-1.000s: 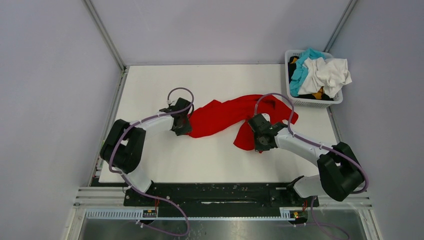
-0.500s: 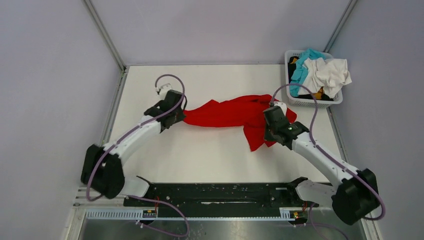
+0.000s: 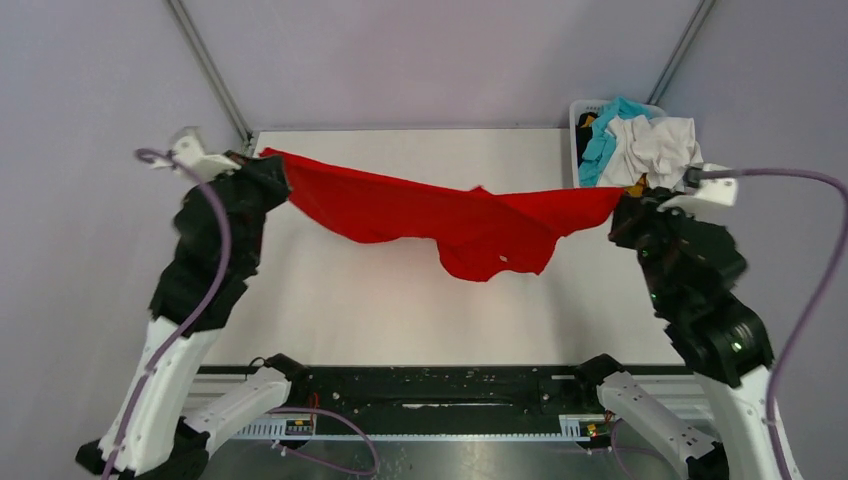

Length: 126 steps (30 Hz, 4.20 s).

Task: Fold and stack the t-shirts
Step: Flatten out the tshirt

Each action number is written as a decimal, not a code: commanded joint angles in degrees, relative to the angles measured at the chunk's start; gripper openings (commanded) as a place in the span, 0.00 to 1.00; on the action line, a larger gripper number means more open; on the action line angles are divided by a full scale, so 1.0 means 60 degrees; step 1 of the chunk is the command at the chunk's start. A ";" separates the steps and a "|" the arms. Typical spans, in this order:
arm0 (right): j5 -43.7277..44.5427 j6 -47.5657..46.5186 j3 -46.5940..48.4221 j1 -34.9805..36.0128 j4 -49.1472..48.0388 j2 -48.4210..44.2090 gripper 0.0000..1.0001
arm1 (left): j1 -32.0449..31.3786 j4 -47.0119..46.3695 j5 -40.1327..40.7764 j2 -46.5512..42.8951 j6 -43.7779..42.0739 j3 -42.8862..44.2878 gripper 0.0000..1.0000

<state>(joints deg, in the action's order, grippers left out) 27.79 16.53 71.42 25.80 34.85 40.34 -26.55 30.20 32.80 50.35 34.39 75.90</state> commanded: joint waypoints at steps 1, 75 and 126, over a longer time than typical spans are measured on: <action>-0.0862 -0.0825 0.1979 -0.0030 0.0089 -0.0182 0.00 | 0.0015 -0.0165 -0.0074 -0.1049 -0.0997 0.1563 0.00; -0.4323 0.1101 0.5949 -0.2109 -0.1522 1.2684 1.00 | 0.3311 -0.0580 -0.3397 1.0234 -0.0118 0.4331 0.99; -0.6108 0.1063 0.6376 -0.3027 0.0922 1.4053 1.00 | 0.2706 -0.0564 -0.5176 0.6916 0.1797 -0.1485 0.99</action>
<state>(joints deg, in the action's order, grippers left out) -10.07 26.81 106.78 7.29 35.97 129.29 -10.20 24.29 -4.32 101.54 46.72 66.65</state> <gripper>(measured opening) 0.993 0.989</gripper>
